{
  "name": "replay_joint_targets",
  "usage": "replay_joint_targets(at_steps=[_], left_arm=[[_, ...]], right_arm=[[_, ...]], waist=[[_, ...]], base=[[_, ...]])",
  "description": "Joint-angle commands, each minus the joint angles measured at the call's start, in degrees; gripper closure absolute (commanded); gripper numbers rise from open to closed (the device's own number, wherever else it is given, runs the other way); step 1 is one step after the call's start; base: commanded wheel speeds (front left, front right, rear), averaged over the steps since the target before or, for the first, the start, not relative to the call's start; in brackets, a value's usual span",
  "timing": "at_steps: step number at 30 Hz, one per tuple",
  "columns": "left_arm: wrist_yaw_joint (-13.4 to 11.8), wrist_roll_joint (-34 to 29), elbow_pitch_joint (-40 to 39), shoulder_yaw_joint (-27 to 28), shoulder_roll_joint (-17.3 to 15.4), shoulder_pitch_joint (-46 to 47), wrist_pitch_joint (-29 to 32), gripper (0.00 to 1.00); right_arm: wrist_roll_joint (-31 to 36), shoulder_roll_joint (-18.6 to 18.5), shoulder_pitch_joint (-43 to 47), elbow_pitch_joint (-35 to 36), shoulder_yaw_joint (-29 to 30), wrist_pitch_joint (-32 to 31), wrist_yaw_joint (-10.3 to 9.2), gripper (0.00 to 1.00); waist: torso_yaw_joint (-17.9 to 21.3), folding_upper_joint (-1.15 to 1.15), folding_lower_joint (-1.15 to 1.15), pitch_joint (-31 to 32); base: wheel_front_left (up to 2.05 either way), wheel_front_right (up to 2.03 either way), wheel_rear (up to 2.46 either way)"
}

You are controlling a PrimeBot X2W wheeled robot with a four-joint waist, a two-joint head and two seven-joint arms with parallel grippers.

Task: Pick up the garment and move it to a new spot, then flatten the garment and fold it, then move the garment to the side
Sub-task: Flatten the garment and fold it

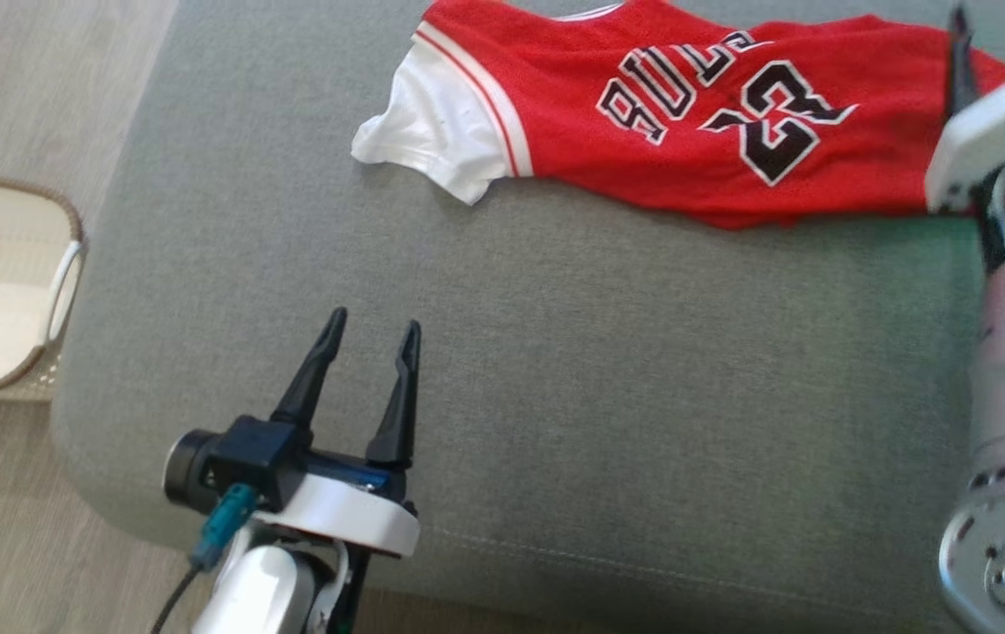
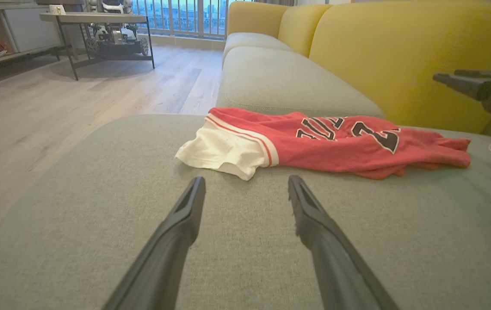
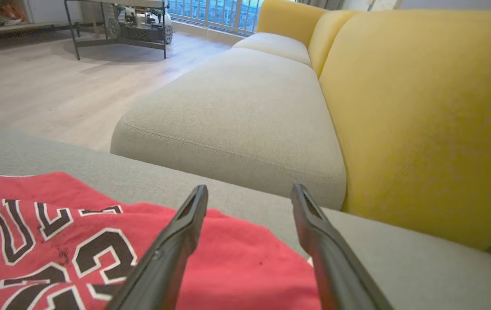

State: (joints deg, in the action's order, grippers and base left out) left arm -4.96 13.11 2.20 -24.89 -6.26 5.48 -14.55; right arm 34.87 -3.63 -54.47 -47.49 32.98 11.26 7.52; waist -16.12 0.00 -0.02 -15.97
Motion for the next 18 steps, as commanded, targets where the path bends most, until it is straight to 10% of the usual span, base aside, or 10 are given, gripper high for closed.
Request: replay_joint_targets(at_steps=[1,8,18], left_arm=[[0.1,-0.5,-1.7,3.0,0.3,1.1,-0.4,0.0],[0.5,-1.1,-1.0,5.6,0.7,0.6,-0.4,0.0],[1.6,-2.9,-1.0,4.8,1.7,0.2,-0.4,0.0]], right_arm=[[-2.8,0.6,1.0,0.2,0.2,1.7,-0.03,0.0],[-29.1,0.7,5.1,-15.7,-15.2,3.7,-0.03,0.0],[-55.7,0.7,18.0,-8.8,-42.5,3.7,-0.03,0.0]], waist=[[1.3,0.0,0.02,0.9],[6.2,0.0,0.02,2.8],[8.2,0.0,0.02,5.0]], base=[[0.0,0.0,0.0],[0.0,0.0,0.0],[0.0,0.0,0.0]])
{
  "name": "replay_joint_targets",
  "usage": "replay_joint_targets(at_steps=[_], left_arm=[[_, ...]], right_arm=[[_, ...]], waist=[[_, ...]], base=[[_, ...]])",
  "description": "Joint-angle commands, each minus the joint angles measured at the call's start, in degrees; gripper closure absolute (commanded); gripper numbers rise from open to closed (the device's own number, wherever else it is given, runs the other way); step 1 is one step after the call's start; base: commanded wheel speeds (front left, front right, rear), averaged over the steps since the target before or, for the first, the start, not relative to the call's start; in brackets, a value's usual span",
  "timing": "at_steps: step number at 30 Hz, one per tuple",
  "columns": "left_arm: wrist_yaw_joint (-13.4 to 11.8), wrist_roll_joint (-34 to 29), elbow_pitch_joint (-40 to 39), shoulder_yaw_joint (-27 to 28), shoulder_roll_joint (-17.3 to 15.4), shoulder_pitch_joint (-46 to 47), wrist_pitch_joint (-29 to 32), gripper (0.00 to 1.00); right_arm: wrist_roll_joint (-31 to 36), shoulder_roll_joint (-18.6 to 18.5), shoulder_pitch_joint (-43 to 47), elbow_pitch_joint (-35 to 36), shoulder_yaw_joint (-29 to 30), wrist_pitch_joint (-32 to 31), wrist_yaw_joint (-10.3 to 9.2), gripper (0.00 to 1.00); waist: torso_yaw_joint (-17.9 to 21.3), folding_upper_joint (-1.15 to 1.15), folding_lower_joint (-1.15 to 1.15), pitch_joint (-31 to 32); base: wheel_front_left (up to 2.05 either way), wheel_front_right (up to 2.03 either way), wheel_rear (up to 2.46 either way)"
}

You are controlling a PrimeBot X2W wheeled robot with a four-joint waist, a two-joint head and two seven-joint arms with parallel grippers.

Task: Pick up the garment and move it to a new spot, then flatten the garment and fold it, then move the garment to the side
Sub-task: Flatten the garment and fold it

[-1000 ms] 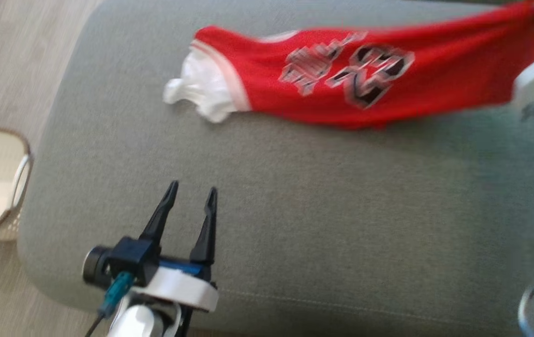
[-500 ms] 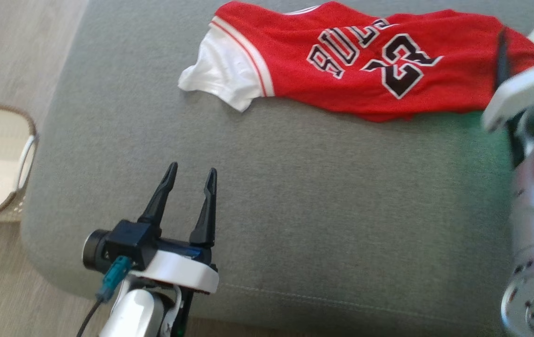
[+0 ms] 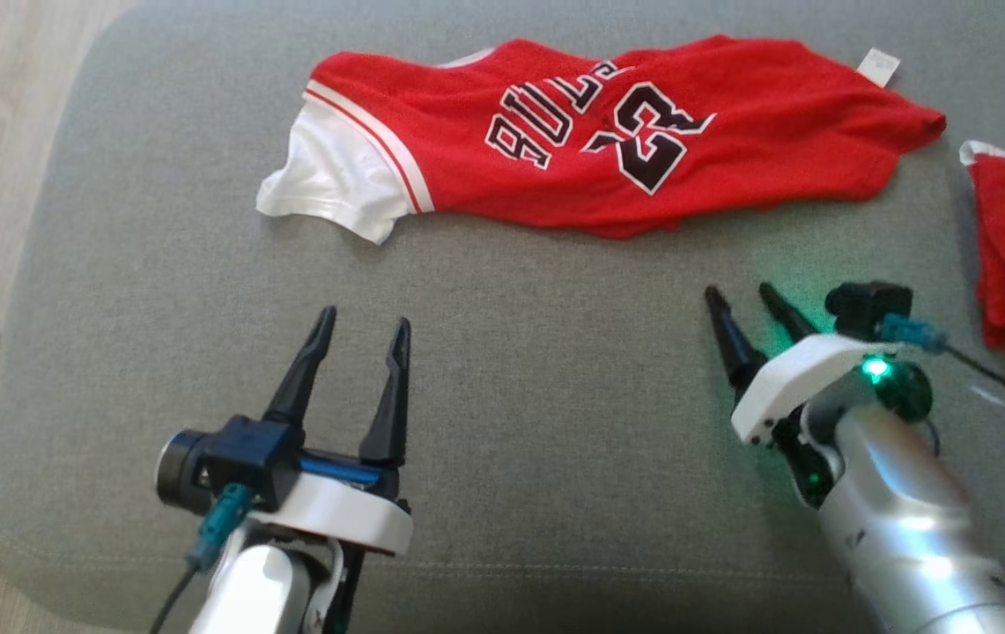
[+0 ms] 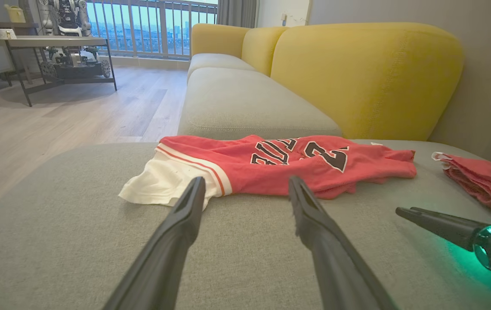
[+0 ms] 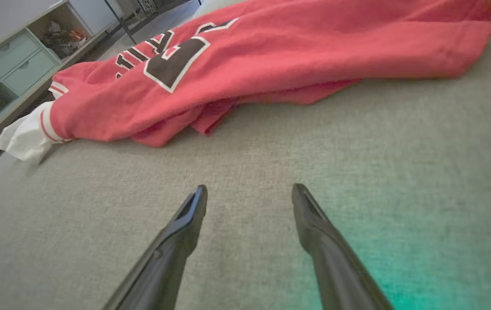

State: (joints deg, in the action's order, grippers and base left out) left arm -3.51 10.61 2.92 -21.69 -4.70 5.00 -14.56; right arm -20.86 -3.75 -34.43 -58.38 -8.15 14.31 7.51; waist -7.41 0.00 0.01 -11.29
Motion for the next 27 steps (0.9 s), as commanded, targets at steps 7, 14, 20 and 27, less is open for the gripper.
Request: replay_joint_targets(at_steps=[7,14,20,27], left_arm=[[0.2,-0.6,-1.7,0.4,0.8,-0.5,-0.4,0.0],[-0.2,-0.3,-1.9,-0.2,1.3,-1.4,-0.4,0.0],[-0.3,-0.1,-2.2,-0.5,1.6,-0.9,-0.4,0.0],[-0.3,0.5,-2.3,-1.0,1.7,0.0,-0.4,0.0]], right_arm=[[3.0,0.9,-2.0,0.6,-0.1,0.7,-0.02,0.0],[10.7,0.9,-4.0,-3.5,6.1,0.7,-0.02,0.0],[18.7,0.9,-6.5,-5.0,13.4,0.7,-0.02,0.0],[30.5,0.9,-9.3,-7.9,25.2,0.6,-0.02,0.0]], waist=[[-4.2,0.0,-0.01,1.6],[-8.6,0.0,-0.01,1.5],[-11.2,0.0,-0.01,-0.2],[-12.8,0.0,-0.01,-2.2]], base=[[0.0,0.0,0.0],[0.0,0.0,0.0],[0.0,0.0,0.0],[0.0,0.0,0.0]])
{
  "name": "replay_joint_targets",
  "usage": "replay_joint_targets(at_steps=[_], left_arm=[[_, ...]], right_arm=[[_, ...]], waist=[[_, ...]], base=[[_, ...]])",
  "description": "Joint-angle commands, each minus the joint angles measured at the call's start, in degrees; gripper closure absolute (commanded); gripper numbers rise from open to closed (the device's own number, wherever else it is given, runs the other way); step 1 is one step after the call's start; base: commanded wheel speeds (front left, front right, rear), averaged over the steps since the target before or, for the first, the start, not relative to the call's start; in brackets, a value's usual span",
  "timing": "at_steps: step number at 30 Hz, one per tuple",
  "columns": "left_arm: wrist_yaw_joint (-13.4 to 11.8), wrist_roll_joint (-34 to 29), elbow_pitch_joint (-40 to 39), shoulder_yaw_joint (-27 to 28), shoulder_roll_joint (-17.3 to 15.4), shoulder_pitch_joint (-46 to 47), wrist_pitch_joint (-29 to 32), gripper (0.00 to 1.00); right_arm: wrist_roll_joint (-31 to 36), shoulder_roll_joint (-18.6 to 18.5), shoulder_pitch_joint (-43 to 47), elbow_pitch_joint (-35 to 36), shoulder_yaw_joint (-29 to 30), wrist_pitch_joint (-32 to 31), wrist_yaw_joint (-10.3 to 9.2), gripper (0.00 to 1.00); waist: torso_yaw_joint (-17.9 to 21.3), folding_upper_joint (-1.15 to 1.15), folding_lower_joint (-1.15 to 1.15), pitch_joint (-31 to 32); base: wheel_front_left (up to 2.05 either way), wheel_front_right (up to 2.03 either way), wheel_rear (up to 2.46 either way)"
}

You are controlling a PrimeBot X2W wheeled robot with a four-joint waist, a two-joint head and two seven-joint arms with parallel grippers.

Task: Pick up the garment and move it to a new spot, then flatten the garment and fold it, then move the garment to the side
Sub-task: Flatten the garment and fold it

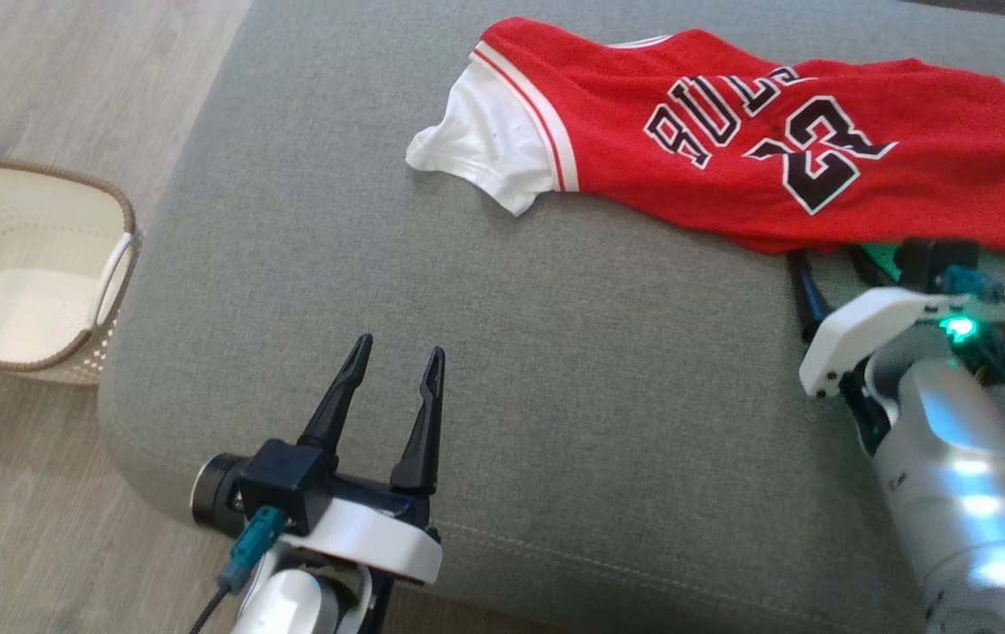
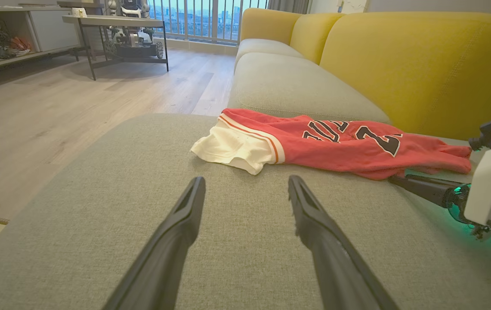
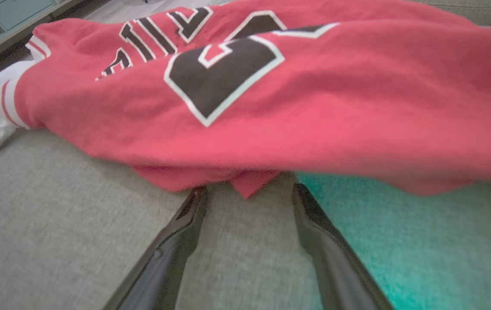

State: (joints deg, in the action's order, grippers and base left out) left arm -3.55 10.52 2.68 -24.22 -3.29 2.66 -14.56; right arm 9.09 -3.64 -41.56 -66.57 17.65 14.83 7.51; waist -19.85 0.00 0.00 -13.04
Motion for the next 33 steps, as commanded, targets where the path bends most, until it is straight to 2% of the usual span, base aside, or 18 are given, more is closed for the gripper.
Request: replay_joint_targets(at_steps=[1,2,3,4,10,16,21,23,24,25,28,33], left_arm=[[-0.3,0.6,-2.1,1.5,0.3,2.5,-0.4,0.0],[-0.3,0.7,-2.0,1.5,0.4,2.7,-0.4,0.0],[-0.3,0.8,-2.0,1.5,0.4,2.9,-0.4,0.0],[-0.4,0.8,-2.0,1.5,0.4,3.0,-0.4,0.0],[-0.3,0.7,-1.7,1.7,0.4,3.5,-0.4,0.0],[-0.6,0.3,-1.6,2.7,0.4,2.7,-0.4,0.0],[-0.7,-0.5,-1.8,3.7,0.4,1.1,-0.4,0.0],[-0.7,-0.8,-1.9,3.9,0.4,0.8,-0.4,0.0],[-0.6,-1.2,-2.1,4.2,0.4,0.4,-0.4,0.0],[-0.6,-1.2,-2.1,4.2,0.4,0.4,-0.4,0.0],[-0.4,-1.8,-2.3,4.7,0.3,0.0,-0.4,0.0],[0.0,-2.5,-2.5,5.3,0.2,-0.4,-0.4,0.0]], right_arm=[[1.5,0.8,-2.7,-0.2,0.0,0.1,-0.02,0.11],[2.2,0.8,-3.1,-0.6,0.5,0.1,-0.02,0.43],[2.8,0.8,-3.5,-1.1,0.9,0.1,-0.02,0.64],[3.4,0.8,-3.9,-1.5,1.0,0.1,-0.02,1.0],[4.1,0.8,-4.7,-2.8,0.5,0.2,-0.02,1.0],[-4.3,0.8,-1.7,2.2,-6.0,0.2,-0.02,1.0],[-13.0,0.8,5.3,11.5,-12.0,0.2,-0.02,1.0],[-14.0,0.8,6.8,13.7,-12.5,0.2,-0.02,1.0],[-15.4,0.8,9.9,18.0,-12.7,0.2,-0.02,1.0],[-15.4,0.8,9.9,18.0,-12.7,0.2,-0.02,1.0],[-16.0,0.8,14.6,24.8,-12.0,-0.4,-0.02,1.0],[-14.9,0.8,24.4,39.0,-10.0,-7.2,-0.02,1.0]], waist=[[-0.4,0.0,0.0,-0.7],[-0.4,0.0,0.0,-0.9],[-0.4,0.0,0.0,-1.0],[-0.2,0.0,0.0,-1.2],[1.1,0.0,0.0,-1.0],[4.6,0.0,0.0,0.6],[9.3,0.0,0.0,2.4],[10.2,0.0,0.0,2.6],[12.0,0.0,0.0,3.0],[12.0,0.0,0.0,3.0],[14.3,0.0,0.0,3.5],[16.6,0.0,0.0,3.6]], base=[[0.0,0.0,0.0],[0.0,0.0,0.0],[0.0,0.0,0.0],[0.0,0.0,0.0],[0.0,0.0,0.0],[0.0,0.0,0.0],[0.0,0.0,0.0],[0.0,0.0,0.0],[0.0,0.0,0.0],[0.0,0.0,0.0],[0.0,0.0,0.0],[0.0,0.0,0.0]])
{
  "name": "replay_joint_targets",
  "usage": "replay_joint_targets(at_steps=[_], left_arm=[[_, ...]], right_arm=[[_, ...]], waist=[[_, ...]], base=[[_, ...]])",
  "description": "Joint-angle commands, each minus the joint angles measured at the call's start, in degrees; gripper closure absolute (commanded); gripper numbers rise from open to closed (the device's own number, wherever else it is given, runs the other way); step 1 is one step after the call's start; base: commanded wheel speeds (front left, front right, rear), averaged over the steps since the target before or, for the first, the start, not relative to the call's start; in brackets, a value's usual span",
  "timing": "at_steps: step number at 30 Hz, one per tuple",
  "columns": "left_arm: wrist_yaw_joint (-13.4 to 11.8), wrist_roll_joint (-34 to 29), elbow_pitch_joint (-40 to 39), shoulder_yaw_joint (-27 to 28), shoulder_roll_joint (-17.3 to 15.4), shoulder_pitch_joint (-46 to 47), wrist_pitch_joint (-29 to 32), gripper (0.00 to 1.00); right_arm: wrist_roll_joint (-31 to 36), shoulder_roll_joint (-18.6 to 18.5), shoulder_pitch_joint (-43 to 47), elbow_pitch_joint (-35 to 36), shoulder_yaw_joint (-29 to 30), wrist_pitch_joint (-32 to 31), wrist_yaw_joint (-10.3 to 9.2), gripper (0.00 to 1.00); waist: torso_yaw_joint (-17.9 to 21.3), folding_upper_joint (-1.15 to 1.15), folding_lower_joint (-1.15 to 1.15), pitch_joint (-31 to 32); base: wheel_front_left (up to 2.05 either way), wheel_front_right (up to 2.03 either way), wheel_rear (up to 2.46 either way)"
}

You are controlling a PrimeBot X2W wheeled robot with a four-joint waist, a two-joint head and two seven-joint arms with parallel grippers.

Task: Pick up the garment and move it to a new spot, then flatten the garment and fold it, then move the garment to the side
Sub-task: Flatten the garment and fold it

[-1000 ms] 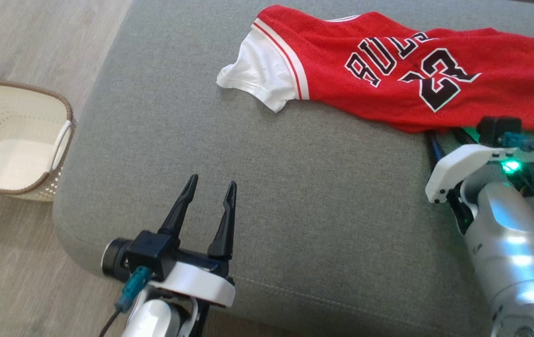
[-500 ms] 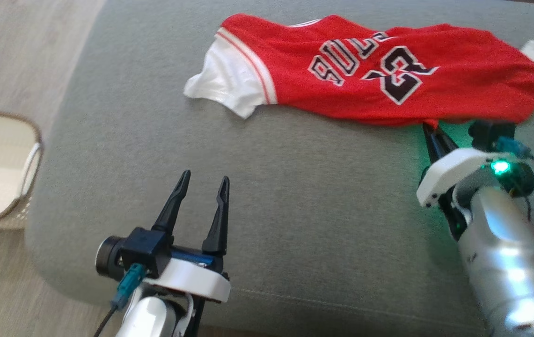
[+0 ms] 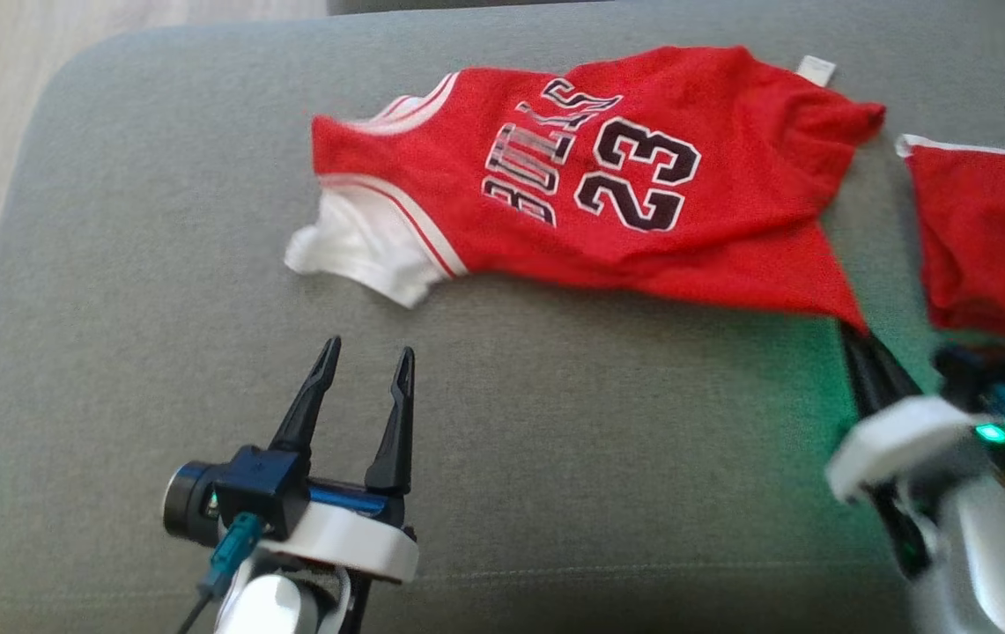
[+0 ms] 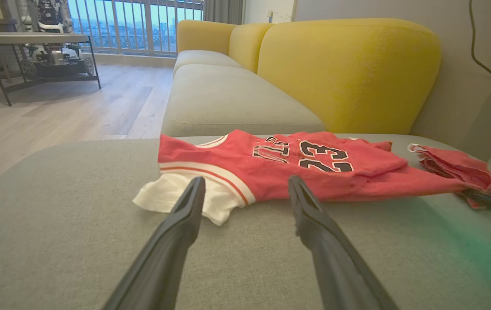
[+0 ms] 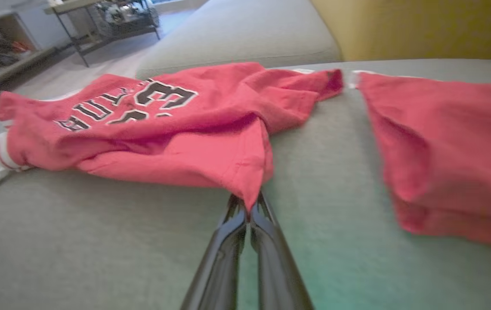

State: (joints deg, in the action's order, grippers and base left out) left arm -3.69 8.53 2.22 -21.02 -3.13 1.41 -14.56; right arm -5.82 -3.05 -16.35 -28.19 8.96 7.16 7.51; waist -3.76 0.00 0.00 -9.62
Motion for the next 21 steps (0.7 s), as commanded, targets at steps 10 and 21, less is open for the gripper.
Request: replay_joint_targets(at_steps=[10,21], left_arm=[[1.1,-0.7,3.6,5.0,-1.5,5.3,-0.4,0.0],[4.1,-4.8,28.0,5.0,-7.0,23.1,1.6,0.0]], right_arm=[[1.5,0.2,10.7,17.3,4.3,-8.0,-0.02,1.0],[-0.5,0.2,8.0,17.8,0.6,-7.7,-0.02,1.0]], waist=[[2.4,0.0,0.0,-2.3],[4.5,0.0,0.0,-7.4]], base=[[0.0,0.0,0.0],[0.0,0.0,0.0]])
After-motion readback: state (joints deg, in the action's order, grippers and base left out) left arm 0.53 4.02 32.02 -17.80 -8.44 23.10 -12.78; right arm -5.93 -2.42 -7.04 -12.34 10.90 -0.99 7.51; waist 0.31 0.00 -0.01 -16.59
